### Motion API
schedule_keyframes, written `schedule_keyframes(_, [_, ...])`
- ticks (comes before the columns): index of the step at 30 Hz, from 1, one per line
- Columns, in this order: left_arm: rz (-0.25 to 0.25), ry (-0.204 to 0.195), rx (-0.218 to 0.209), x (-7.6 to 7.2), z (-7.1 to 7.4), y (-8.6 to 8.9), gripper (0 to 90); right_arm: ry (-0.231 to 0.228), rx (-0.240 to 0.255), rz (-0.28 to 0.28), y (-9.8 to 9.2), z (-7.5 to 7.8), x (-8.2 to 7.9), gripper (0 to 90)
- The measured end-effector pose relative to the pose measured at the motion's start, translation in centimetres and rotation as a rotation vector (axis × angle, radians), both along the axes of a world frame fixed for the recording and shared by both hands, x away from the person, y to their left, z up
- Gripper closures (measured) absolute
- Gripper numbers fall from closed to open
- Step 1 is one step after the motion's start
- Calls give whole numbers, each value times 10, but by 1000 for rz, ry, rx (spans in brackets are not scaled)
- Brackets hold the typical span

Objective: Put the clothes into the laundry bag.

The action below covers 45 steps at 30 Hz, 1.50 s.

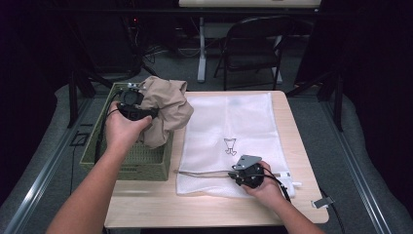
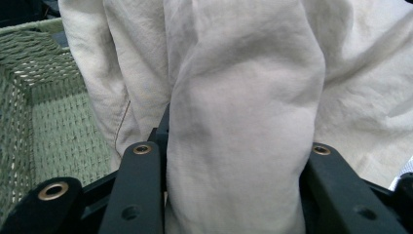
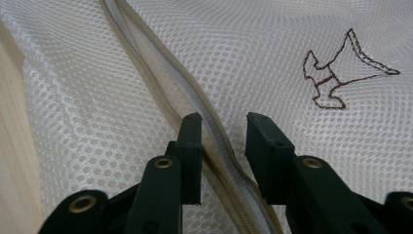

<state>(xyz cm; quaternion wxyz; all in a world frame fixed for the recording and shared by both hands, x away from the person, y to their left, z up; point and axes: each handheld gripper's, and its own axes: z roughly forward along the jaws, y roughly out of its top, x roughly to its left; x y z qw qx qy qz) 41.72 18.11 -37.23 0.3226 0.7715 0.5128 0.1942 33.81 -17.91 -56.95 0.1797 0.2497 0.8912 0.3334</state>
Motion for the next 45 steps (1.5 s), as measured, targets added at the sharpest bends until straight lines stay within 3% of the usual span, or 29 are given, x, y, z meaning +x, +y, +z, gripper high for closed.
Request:
schedule_keyframes(11, [-44,-3,8,-5,1,-10,600,1,3,12,-2,1,1,858])
schedule_keyframes(29, [-60,1,6,-6,0,-16,600,32,24,32,-3,13,5,882])
schedule_keyframes(36, [-70,4,-6,-9,2,-16,600,3,0,49,0,28,9,884])
schedule_keyframes(45, [-77,6,-3,-14,3,-14,599,-64,-76,79,4,49,11,884])
